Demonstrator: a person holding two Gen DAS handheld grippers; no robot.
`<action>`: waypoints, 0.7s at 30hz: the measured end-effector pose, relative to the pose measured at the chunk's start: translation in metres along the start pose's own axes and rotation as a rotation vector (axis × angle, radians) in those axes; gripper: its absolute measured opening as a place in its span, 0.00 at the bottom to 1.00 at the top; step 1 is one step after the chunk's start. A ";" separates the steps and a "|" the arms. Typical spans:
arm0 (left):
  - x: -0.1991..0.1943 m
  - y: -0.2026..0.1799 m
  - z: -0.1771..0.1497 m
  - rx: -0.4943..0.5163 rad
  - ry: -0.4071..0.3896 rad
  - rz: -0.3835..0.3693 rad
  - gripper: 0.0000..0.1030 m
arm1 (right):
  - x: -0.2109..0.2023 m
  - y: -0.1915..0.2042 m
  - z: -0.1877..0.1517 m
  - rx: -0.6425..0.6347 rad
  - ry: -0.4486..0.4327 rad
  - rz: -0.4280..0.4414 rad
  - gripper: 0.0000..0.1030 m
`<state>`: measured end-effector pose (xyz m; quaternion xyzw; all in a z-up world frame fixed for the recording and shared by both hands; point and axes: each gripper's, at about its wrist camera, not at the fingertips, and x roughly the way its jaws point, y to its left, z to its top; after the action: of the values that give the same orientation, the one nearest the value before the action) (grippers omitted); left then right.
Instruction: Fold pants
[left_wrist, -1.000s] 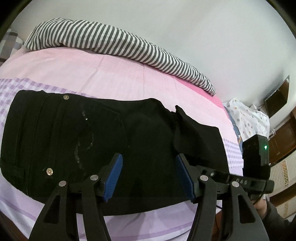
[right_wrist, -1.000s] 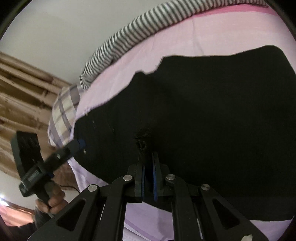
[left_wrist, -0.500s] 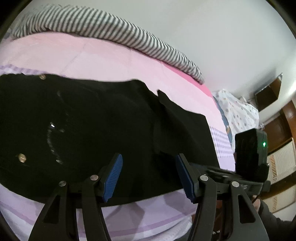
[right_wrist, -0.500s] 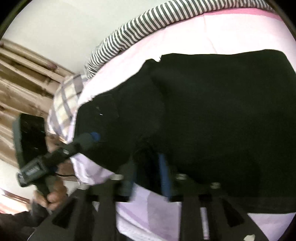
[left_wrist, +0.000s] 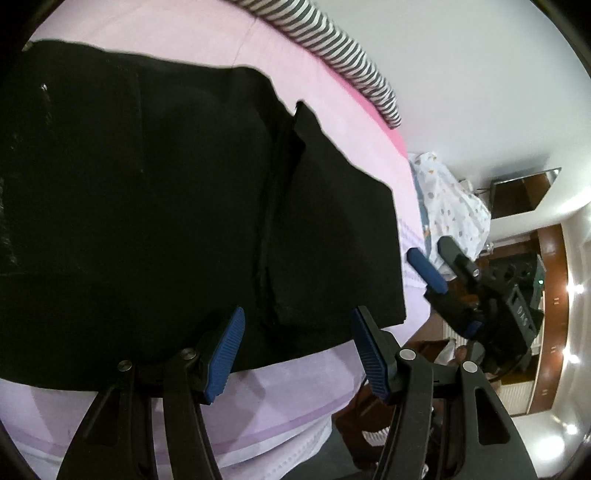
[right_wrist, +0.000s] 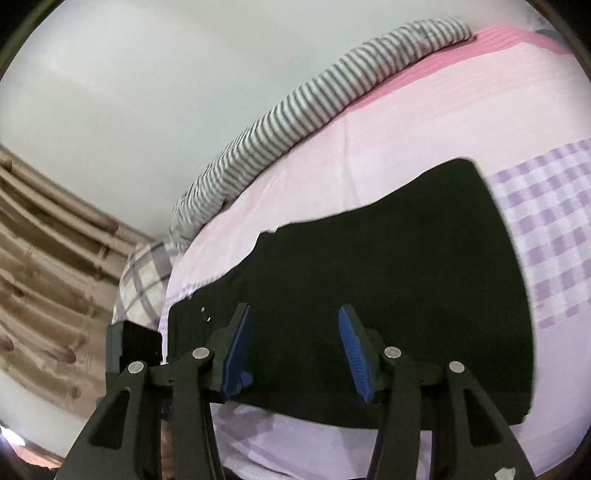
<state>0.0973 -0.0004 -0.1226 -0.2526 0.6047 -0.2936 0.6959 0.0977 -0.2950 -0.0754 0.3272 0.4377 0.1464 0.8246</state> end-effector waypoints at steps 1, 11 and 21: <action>0.003 0.000 0.000 -0.009 0.007 0.000 0.59 | -0.002 -0.003 0.002 0.002 -0.008 -0.017 0.46; 0.033 -0.019 0.007 0.013 0.053 0.063 0.38 | -0.002 -0.026 0.007 0.043 0.002 -0.171 0.48; 0.030 -0.030 -0.006 0.079 0.001 0.195 0.05 | 0.002 -0.039 0.001 0.052 0.066 -0.326 0.54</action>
<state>0.0909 -0.0428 -0.1227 -0.1645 0.6149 -0.2484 0.7302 0.0975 -0.3238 -0.1024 0.2683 0.5154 0.0099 0.8138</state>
